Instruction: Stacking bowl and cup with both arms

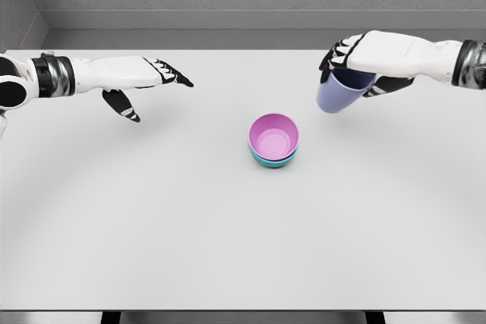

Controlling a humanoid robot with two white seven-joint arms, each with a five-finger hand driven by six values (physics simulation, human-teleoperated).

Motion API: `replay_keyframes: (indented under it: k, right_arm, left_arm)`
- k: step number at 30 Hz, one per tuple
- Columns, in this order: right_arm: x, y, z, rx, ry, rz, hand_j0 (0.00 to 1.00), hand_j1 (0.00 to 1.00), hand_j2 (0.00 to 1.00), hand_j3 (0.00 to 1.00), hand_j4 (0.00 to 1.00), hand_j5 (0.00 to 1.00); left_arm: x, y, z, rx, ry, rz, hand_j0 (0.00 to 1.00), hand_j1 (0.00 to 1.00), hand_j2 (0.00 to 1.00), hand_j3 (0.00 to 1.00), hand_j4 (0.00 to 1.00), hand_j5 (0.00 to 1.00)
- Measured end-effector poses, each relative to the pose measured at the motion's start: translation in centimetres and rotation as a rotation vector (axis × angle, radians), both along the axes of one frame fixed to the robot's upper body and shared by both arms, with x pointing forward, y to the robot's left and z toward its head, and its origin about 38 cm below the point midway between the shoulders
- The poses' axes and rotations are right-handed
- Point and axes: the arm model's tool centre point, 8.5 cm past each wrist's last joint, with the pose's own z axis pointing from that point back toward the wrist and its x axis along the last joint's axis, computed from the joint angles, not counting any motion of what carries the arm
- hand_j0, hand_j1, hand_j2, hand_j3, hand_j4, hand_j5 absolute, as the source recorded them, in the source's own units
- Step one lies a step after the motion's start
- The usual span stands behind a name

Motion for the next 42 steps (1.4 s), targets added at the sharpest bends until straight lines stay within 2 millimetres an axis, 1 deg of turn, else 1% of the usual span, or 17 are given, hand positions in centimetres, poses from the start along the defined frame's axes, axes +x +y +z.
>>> replay_keyframes:
  k: [4, 10, 20, 26, 30, 35, 42]
  right_arm:
    - [-1.4, 1.0, 1.3, -0.005, -0.037, 0.054, 0.52, 0.52, 0.52, 0.52, 0.52, 0.52]
    - [-3.2, 3.0, 2.4, -0.011, -0.079, 0.136, 0.52, 0.52, 0.52, 0.52, 0.52, 0.52]
    - [-4.9, 5.9, 1.2, -0.034, -0.063, 0.235, 0.52, 0.52, 0.52, 0.52, 0.52, 0.52]
    - [-5.2, 7.3, 1.3, -0.028, -0.072, 0.271, 0.53, 0.53, 0.53, 0.53, 0.53, 0.53]
    - [-5.2, 8.0, 1.0, -0.026, -0.068, 0.287, 0.53, 0.53, 0.53, 0.53, 0.53, 0.53]
    - [-5.1, 8.5, 0.8, -0.024, -0.068, 0.296, 0.53, 0.53, 0.53, 0.53, 0.53, 0.53]
    - [-5.0, 8.8, 0.5, -0.027, -0.059, 0.299, 0.54, 0.54, 0.54, 0.54, 0.54, 0.54]
  left_arm:
    - [0.0, 0.0, 0.0, 0.000, 0.000, 0.000, 1.00, 1.00, 1.00, 1.00, 1.00, 1.00]
    - [0.0, 0.0, 0.0, 0.000, -0.001, 0.000, 1.00, 1.00, 1.00, 1.00, 1.00, 1.00]
    - [0.0, 0.0, 0.0, 0.000, -0.001, -0.001, 1.00, 1.00, 1.00, 1.00, 1.00, 1.00]
    - [0.0, 0.0, 0.0, 0.001, -0.001, 0.000, 1.00, 1.00, 1.00, 1.00, 1.00, 1.00]
    - [0.0, 0.0, 0.0, 0.000, -0.001, 0.000, 1.00, 1.00, 1.00, 1.00, 1.00, 1.00]
    - [0.0, 0.0, 0.0, 0.000, -0.001, -0.001, 1.00, 1.00, 1.00, 1.00, 1.00, 1.00]
    - [0.0, 0.0, 0.0, 0.000, -0.001, -0.002, 1.00, 1.00, 1.00, 1.00, 1.00, 1.00]
